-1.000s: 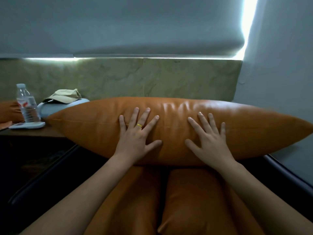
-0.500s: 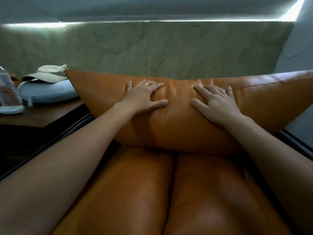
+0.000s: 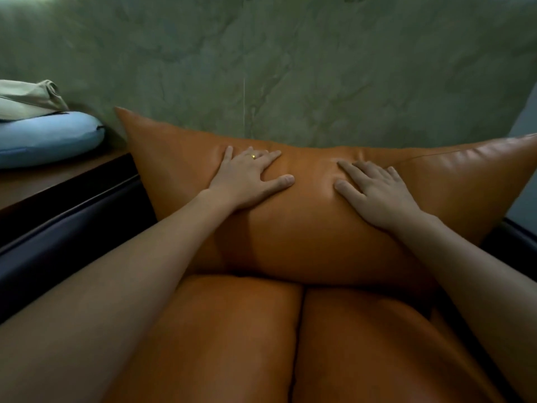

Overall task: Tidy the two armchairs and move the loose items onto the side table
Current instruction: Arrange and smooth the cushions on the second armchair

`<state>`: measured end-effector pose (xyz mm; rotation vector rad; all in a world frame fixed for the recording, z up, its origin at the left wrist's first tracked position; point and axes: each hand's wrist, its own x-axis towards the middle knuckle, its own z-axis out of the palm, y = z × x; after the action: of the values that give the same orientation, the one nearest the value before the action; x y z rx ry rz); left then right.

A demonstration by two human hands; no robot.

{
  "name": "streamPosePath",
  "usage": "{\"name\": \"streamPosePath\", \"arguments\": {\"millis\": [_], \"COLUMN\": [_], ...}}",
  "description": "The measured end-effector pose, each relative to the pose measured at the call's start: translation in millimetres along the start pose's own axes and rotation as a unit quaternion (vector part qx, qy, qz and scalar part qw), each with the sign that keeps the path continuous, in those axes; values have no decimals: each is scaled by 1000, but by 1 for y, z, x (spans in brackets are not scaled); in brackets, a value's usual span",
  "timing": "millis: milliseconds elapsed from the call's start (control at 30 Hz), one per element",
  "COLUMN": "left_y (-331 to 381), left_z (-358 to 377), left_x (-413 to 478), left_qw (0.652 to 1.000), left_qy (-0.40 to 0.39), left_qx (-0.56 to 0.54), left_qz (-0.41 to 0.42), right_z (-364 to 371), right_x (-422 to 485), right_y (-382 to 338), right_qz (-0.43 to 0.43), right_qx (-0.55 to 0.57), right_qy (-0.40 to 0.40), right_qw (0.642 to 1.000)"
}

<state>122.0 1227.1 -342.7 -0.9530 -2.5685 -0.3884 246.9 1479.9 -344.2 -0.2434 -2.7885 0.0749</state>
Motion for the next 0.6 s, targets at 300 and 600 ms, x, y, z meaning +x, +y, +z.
{"name": "streamPosePath", "arguments": {"millis": [300,600], "left_y": [-18,-26], "left_z": [10,26], "left_x": [79,122], "left_qw": [1000,997], "left_qy": [-16,-61], "left_qx": [0,-35], "left_qz": [-4,-17], "right_z": [8,16], "right_x": [88,127], "right_y": [22,19], "right_qz": [-2,46], "right_qx": [23,-7], "right_qy": [-7,-28], "right_qw": [1000,999]}}
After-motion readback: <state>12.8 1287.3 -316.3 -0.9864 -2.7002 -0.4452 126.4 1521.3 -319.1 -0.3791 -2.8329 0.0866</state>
